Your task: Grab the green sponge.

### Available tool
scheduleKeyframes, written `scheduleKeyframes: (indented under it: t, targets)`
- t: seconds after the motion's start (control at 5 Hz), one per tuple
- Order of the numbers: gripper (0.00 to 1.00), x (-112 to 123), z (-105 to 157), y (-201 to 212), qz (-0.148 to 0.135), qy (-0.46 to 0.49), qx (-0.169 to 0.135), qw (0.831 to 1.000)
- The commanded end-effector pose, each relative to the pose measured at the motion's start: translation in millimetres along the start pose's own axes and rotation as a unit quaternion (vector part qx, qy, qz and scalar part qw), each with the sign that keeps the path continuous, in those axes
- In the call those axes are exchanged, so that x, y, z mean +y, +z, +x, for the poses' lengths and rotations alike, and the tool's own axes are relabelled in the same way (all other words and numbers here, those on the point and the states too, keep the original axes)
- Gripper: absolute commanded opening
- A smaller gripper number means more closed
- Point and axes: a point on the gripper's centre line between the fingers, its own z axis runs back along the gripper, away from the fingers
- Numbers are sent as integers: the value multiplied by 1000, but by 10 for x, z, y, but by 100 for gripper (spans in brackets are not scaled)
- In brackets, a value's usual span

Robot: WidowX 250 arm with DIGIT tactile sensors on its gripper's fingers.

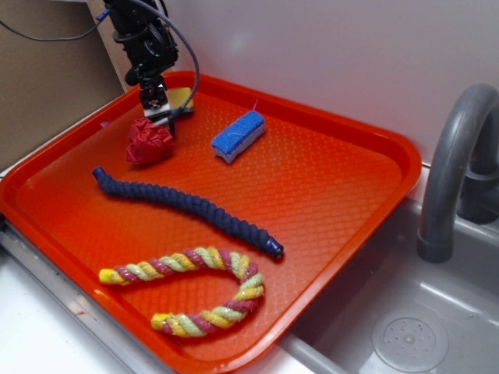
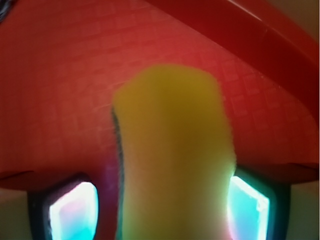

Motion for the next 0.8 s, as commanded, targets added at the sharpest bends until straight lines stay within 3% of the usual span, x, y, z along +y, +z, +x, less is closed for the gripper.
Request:
scheduleKeyframes:
  t: [0.0, 0.2, 0.4, 0.6]
  targets:
    - [0, -28, 53, 9, -1, 9, -1, 1000]
    - [0, -35, 26, 58, -1, 16, 1, 1000]
    - [0, -175, 15, 527, -8, 71, 13, 997]
    - [0, -416, -7, 1014, 29, 158, 49, 986]
